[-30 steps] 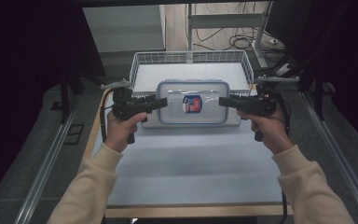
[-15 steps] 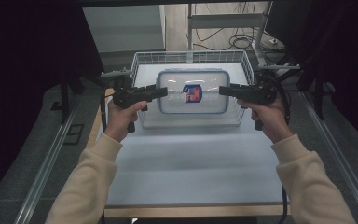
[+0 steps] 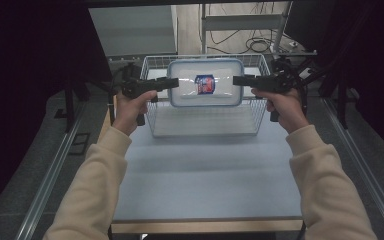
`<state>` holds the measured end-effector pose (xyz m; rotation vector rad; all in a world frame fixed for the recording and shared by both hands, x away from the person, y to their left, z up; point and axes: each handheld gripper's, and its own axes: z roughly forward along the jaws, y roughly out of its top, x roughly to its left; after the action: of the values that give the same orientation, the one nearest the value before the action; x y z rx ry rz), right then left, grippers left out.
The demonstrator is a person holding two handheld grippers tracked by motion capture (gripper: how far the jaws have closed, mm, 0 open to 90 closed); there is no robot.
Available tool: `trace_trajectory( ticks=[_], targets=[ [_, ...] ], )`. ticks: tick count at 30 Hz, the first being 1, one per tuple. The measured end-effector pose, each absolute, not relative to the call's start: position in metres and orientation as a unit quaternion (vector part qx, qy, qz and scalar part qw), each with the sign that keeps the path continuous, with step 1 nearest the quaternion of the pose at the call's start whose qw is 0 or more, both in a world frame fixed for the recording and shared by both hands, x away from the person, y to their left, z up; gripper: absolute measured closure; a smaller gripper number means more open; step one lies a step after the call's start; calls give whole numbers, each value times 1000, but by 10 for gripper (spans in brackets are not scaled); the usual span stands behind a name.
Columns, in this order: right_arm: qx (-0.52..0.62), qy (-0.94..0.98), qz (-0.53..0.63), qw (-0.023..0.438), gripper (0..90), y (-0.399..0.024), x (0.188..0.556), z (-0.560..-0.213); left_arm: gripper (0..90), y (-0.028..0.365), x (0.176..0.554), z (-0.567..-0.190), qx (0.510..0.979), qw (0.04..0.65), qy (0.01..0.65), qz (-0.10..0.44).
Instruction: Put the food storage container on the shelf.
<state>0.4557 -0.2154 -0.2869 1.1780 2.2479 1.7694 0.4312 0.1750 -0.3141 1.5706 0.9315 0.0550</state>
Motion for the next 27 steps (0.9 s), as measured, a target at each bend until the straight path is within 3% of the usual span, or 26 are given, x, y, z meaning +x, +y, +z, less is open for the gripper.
trace_trajectory(
  ticks=[27],
  targets=[
    [437,707,556,-17,511,-215,516,-296,487,174,487,-325,656,605,452,-14]
  ],
)
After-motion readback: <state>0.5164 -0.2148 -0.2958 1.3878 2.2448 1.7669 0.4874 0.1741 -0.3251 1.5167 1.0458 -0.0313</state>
